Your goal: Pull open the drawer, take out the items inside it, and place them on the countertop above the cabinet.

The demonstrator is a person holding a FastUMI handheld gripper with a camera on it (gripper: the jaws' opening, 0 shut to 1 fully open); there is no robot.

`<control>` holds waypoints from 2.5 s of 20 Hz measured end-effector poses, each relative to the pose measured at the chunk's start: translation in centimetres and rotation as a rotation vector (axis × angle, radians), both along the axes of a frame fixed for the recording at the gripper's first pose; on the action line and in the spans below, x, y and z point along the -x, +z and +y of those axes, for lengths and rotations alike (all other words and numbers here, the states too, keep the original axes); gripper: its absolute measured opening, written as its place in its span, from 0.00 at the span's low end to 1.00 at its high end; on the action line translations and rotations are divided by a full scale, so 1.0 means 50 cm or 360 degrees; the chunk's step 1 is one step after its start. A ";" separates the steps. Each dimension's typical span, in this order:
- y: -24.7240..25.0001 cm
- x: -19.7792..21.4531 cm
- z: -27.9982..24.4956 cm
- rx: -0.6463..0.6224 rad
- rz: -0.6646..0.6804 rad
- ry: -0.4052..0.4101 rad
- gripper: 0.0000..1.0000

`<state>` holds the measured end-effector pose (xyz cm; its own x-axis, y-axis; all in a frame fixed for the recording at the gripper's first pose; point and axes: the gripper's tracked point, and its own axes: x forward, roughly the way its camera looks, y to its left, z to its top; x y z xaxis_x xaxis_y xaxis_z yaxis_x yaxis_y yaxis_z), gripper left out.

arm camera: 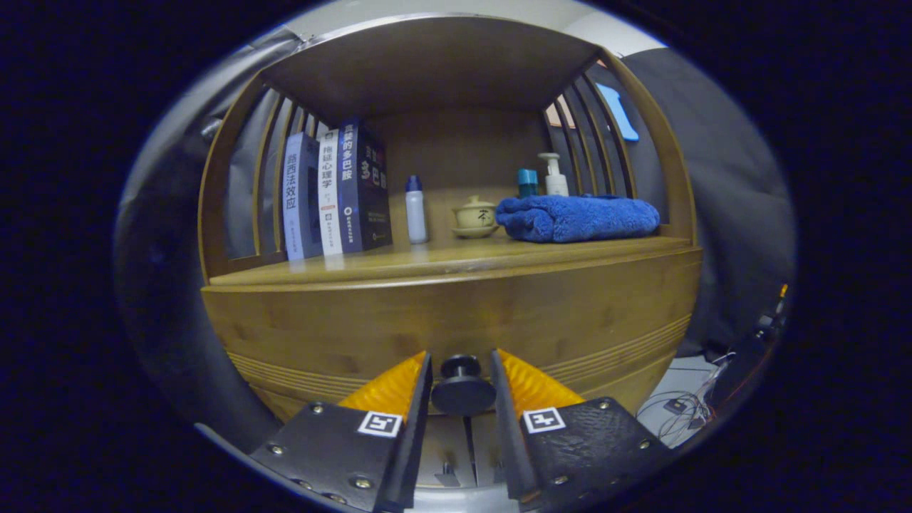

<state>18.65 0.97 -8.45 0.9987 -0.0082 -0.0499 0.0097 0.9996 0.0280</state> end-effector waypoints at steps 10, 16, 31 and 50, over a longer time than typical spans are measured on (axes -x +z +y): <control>-0.009 -0.011 0.005 0.0014 -0.0004 0.0003 0.44; -0.019 -0.024 0.006 0.0125 0.0181 -0.0005 0.34; -0.014 -0.007 0.001 0.0197 0.0253 -0.0021 0.28; -0.010 -0.006 0.001 0.0111 0.0200 -0.0059 0.28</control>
<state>18.96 1.04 -8.94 0.9836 -0.0525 -0.1728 0.0454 0.9980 -0.0449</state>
